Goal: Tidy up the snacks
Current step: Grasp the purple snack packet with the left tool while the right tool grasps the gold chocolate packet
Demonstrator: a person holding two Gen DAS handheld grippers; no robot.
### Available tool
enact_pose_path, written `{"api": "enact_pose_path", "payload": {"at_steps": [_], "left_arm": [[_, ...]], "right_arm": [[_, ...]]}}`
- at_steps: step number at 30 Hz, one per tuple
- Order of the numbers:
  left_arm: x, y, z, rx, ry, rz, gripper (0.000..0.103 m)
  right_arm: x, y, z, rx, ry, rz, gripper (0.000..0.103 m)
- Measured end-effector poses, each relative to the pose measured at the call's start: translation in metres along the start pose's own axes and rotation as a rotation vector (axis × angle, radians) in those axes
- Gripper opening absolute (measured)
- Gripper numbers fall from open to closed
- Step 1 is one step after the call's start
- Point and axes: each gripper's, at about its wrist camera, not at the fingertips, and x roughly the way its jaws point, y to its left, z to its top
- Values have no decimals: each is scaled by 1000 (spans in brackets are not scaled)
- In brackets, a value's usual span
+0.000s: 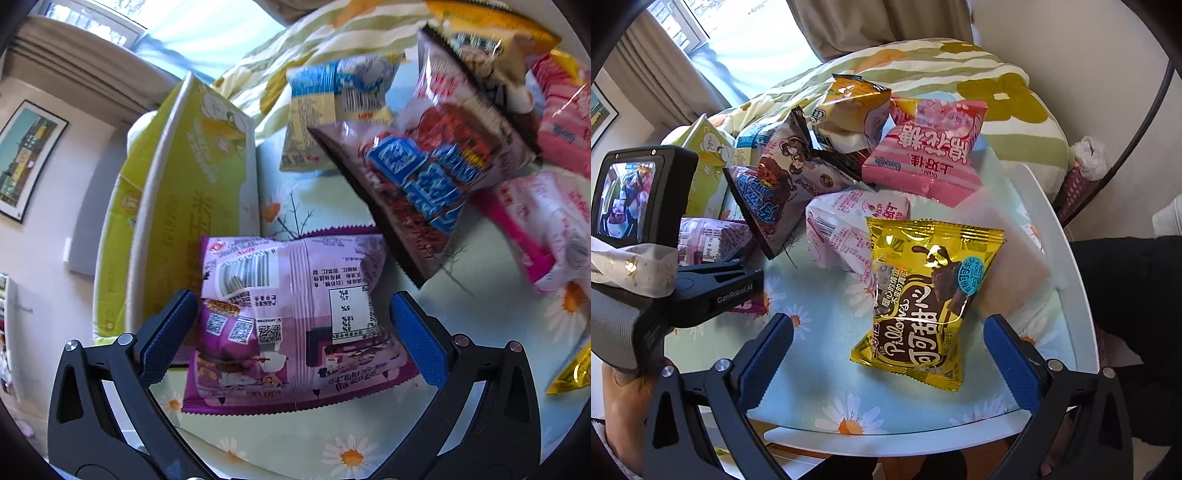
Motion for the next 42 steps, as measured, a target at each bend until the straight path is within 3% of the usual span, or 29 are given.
{"api": "enact_pose_path", "payload": {"at_steps": [6,14,19,25,29,33,42], "left_arm": [[15,6,1,-11,38,-30,102],[9,11,-3,-14,22,-86,88],[4,15,-6,-9,12,-106,81],[4,20,-11,-30,21,-157,79],[-3,22,-17,-40,12,-163,79],[-9,27,-21,-49,6,-166,79],[-39,40,-33,-103,-24,-154,79]], "right_arm": [[9,1,0,17,-4,-34,99],[27,0,0,39,17,-65,79],[31,2,-2,36,17,-81,74],[34,-1,0,45,23,-91,64],[36,-5,-1,38,29,-97,51],[33,-5,-4,25,25,-82,44],[12,-1,-7,-28,-22,-38,43]]}}
